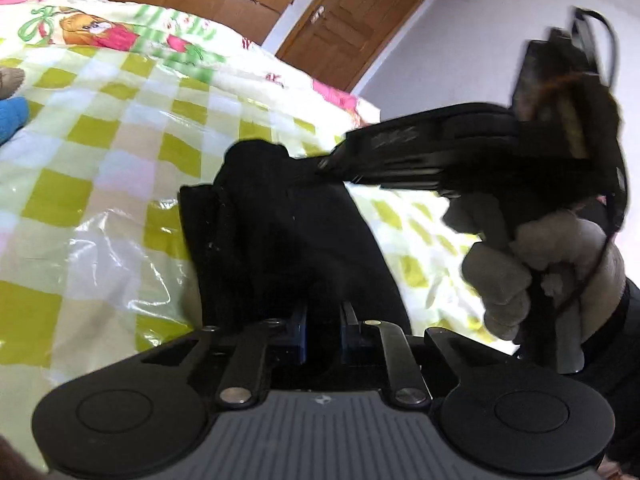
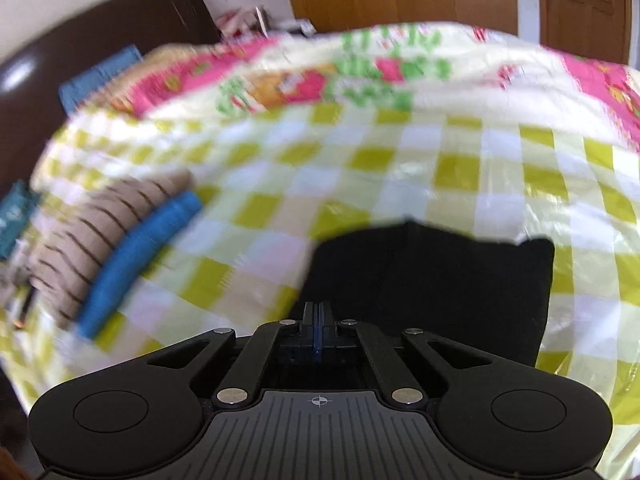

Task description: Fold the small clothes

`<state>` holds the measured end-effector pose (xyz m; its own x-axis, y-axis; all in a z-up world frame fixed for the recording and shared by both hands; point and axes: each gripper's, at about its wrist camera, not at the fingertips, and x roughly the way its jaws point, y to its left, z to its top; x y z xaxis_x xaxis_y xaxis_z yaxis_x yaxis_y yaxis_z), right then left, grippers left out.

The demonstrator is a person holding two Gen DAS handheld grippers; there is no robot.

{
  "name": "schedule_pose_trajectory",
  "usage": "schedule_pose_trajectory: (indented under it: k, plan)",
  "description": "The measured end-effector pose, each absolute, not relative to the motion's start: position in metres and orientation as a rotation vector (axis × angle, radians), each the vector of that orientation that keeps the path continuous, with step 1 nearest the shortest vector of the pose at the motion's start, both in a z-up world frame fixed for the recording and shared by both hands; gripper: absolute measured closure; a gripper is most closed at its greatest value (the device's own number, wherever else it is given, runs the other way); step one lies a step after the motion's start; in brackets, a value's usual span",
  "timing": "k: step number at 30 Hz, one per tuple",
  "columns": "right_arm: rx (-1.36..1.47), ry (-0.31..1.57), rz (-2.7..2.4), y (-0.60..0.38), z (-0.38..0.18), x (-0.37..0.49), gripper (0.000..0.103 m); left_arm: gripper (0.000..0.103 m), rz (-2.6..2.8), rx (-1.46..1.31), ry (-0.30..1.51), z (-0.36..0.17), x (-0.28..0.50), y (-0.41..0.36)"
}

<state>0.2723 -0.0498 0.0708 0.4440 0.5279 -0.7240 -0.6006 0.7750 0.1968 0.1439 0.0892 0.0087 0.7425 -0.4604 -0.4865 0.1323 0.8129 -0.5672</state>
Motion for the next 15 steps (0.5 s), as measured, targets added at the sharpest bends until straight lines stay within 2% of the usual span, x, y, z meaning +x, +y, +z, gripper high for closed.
schedule_pose_trajectory:
  k: [3,4,5,7,10,12,13,15]
  plan:
    - [-0.105,0.810,0.709,-0.043,0.086,0.268,0.103,0.073,-0.332,-0.541,0.667,0.008,0.142,0.090]
    - [-0.111,0.808,0.688,-0.041,0.086,0.271,0.100,0.072,-0.329,-0.550,0.666,0.007,0.141,0.090]
    - [-0.122,0.822,0.665,-0.039,0.083,0.275,0.092,0.069,-0.320,-0.551,0.661,0.007,0.139,0.088]
    - [-0.147,0.872,0.626,-0.035,0.075,0.278,0.087,0.057,-0.301,-0.520,0.643,0.010,0.137,0.084]
    - [-0.132,0.923,0.626,-0.034,0.064,0.273,0.070,0.041,-0.275,-0.467,0.629,0.010,0.138,0.079]
    - [-0.162,0.935,0.627,-0.025,0.056,0.271,0.053,0.039,-0.262,-0.450,0.640,0.006,0.141,0.076]
    - [-0.192,0.938,0.622,-0.020,0.051,0.270,0.053,0.039,-0.264,-0.449,0.650,0.003,0.143,0.075]
    - [-0.240,0.930,0.569,-0.014,0.041,0.270,0.064,0.042,-0.277,-0.449,0.665,-0.003,0.145,0.074]
